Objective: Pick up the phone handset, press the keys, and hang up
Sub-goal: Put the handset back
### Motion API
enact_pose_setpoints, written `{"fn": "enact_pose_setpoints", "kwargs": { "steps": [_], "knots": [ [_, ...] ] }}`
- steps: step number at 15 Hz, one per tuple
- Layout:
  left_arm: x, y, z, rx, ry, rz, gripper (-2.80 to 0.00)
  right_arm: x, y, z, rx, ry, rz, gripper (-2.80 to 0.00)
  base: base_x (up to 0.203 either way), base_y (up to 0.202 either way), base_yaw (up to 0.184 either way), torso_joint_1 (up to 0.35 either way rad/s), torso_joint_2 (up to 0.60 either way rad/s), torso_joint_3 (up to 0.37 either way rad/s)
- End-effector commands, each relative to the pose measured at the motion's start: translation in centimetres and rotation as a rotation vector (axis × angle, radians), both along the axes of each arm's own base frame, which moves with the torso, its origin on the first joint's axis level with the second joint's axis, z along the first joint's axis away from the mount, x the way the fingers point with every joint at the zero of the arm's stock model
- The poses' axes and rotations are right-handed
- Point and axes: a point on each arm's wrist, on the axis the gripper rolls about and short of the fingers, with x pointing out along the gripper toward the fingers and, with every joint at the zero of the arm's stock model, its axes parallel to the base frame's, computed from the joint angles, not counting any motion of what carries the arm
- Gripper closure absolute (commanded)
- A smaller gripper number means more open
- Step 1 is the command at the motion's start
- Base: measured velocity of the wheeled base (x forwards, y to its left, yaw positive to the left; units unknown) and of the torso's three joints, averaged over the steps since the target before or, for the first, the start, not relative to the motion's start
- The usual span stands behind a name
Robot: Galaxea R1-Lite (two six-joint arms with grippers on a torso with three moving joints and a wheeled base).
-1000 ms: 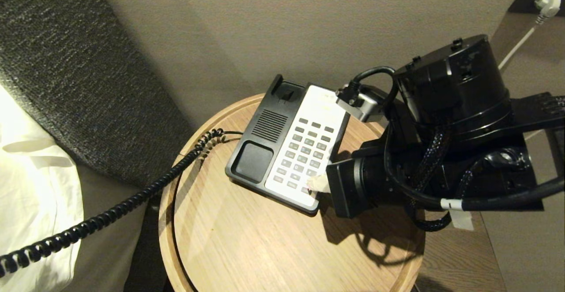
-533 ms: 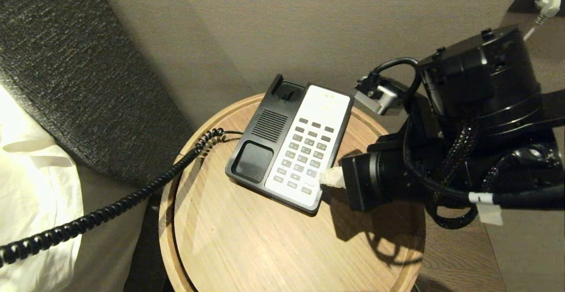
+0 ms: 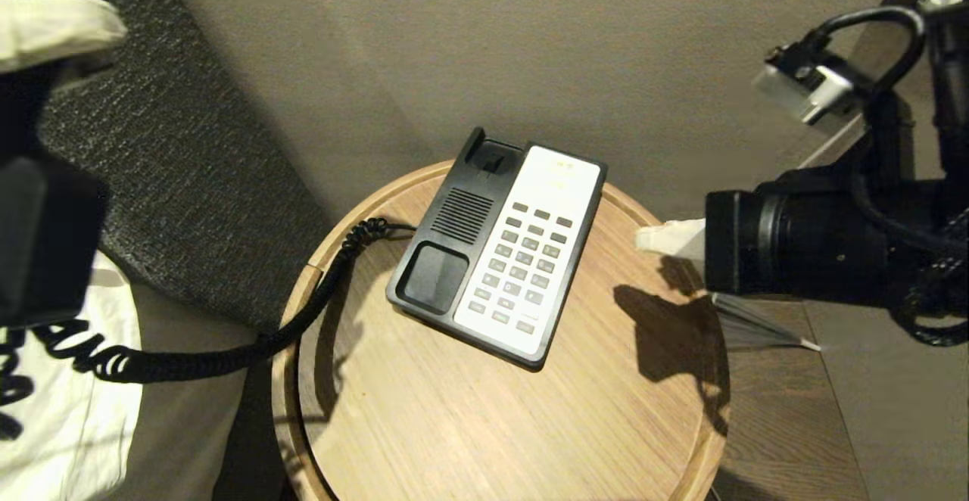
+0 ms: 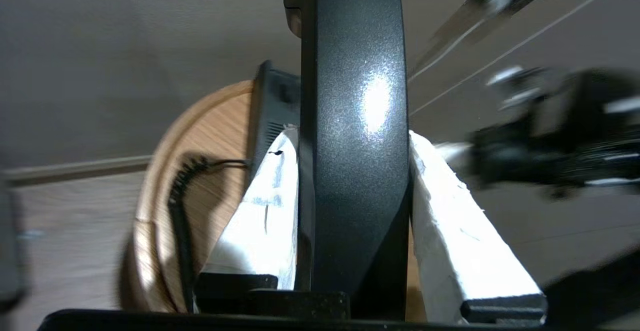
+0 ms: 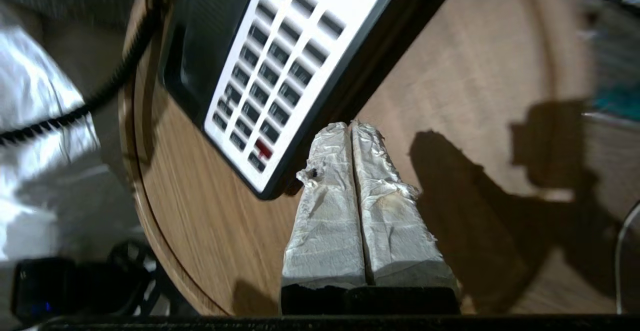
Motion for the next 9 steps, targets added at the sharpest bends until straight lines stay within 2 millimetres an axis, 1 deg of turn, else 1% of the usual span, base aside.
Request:
{"fn": "enact_pose_setpoints", "kwargs": {
  "steps": [1, 5, 7, 9],
  "knots": [
    [3.3, -3.2, -1.4, 0.123, 0.043, 0.04, 0.0, -1.3, -2.2, 1.9, 0.066, -0.059, -0.044, 0.0, 0.0, 0.0, 0.0, 0.0, 0.0, 0.0],
    [6.5, -6.0, -2.7, 0.219, 0.089, 0.098, 0.0, -3.0, -4.2, 3.3, 0.104, -0.119, -0.104, 0.0, 0.0, 0.0, 0.0, 0.0, 0.0, 0.0],
    [7.7, -7.2, -3.3, 0.252, 0.114, 0.139, 0.0, -3.9, -5.2, 3.7, 0.114, -0.117, -0.109, 0.0, 0.0, 0.0, 0.0, 0.0, 0.0, 0.0],
    [8.8, -8.3, -3.7, 0.273, 0.131, 0.143, 0.0, -4.5, -5.8, 4.1, 0.138, -0.111, -0.119, 0.0, 0.0, 0.0, 0.0, 0.0, 0.0, 0.0]
  ]
}}
